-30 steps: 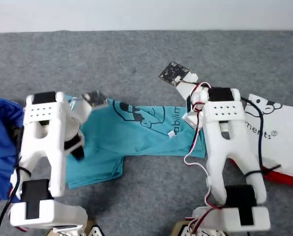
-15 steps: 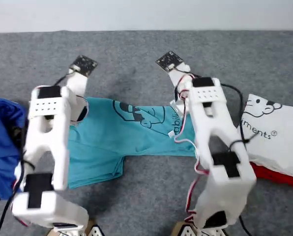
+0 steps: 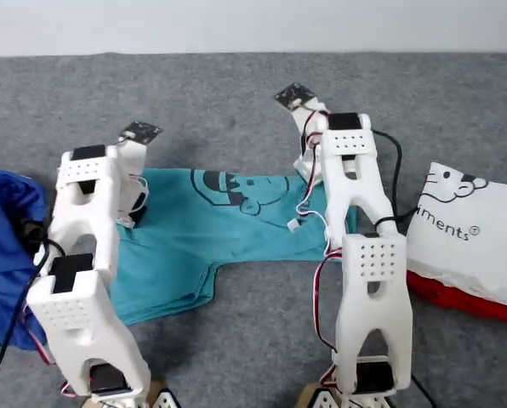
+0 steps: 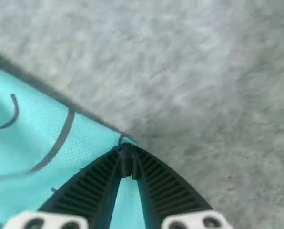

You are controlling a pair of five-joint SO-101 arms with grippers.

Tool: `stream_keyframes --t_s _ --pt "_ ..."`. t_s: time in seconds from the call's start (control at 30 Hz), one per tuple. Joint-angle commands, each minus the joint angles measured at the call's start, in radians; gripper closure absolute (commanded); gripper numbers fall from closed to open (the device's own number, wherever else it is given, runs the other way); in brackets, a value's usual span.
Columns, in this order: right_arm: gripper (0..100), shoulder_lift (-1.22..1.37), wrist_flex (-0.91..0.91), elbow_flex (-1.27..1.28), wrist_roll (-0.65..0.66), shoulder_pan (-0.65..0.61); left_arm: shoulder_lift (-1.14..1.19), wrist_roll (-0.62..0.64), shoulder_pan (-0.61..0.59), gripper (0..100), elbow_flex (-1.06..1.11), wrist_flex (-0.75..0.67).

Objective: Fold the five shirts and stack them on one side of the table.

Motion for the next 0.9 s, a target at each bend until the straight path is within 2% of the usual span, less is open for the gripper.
stream_keyframes --t_s 0.0,0.13,0.3,0.47,0.67,0.87 --pt "98.0 0.068 0.090 -0.273 -0.009 0.042 -0.025 0.000 -0.005 99 -0.033 0.017" --pt "98.1 0.120 0.183 -0.474 0.008 0.035 -0.025 -0.025 0.006 99 -0.033 0.020" --pt "98.1 0.130 0.363 -0.661 0.038 -0.004 -0.026 -0.032 0.029 99 -0.076 0.097" --pt "98.1 0.124 0.418 -0.703 0.018 -0.047 -0.026 -0.029 0.051 99 -0.142 0.130" --pt "98.1 0.070 0.420 -0.534 0.011 -0.071 -0.026 -0.028 0.043 99 -0.156 0.132" --pt "98.1 -0.117 0.417 -0.163 -0.041 -0.071 -0.026 -0.028 0.032 99 -0.154 0.132"
